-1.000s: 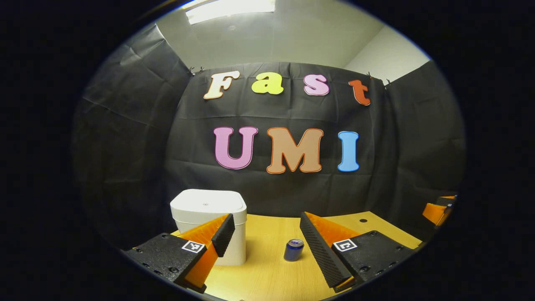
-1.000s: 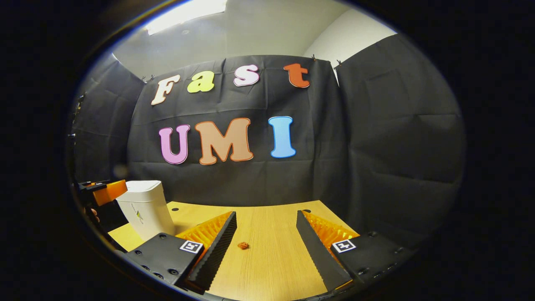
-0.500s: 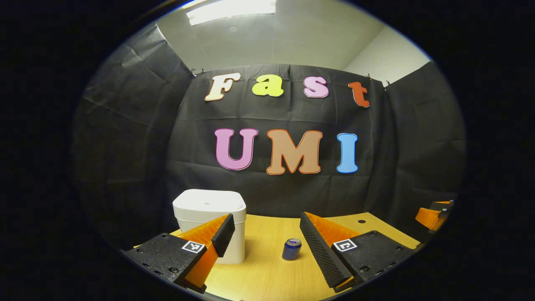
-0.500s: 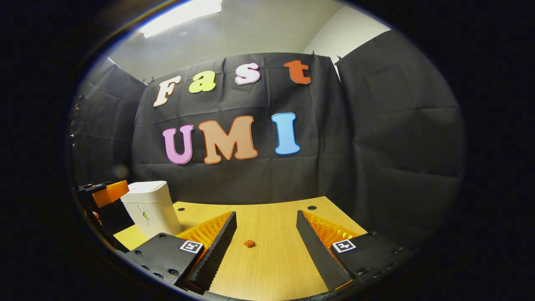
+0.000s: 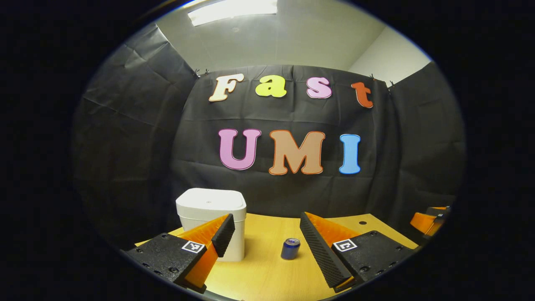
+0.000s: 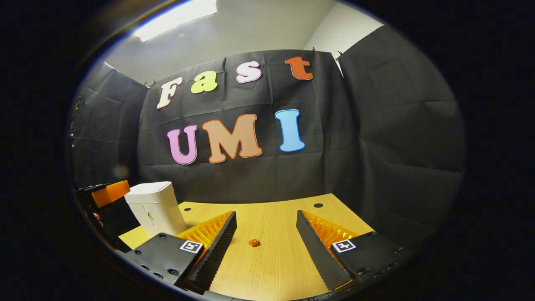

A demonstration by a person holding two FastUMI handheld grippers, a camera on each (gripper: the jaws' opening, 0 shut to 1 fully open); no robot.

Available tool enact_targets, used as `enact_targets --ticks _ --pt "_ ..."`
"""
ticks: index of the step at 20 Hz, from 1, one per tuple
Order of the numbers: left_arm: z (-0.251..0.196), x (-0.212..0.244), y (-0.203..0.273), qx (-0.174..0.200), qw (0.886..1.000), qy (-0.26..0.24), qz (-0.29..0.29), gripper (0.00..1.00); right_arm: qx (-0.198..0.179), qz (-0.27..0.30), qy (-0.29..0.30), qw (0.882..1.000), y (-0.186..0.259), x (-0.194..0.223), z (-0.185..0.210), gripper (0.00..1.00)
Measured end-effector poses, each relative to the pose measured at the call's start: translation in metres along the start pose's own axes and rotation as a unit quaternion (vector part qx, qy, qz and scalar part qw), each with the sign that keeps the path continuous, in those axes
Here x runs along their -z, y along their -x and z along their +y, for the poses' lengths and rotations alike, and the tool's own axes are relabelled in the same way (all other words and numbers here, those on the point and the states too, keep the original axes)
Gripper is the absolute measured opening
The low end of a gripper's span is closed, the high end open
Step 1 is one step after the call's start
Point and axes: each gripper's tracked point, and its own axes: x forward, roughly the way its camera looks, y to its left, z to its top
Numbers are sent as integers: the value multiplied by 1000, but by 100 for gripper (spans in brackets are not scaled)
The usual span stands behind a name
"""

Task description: Press the lid of the desktop garbage bin to open it, pick up the crumpled paper on the desktop and throw it into the bin, then pick up the pop can on the desktop and drop it into the bin, and finally close the garbage bin lid.

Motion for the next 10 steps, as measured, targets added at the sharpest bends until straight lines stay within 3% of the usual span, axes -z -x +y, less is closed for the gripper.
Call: enact_targets --ticks 10 --pt "-22 -3 3 -8 1000 -15 -5 95 -36 3 4 999 -15 -3 -4 96"
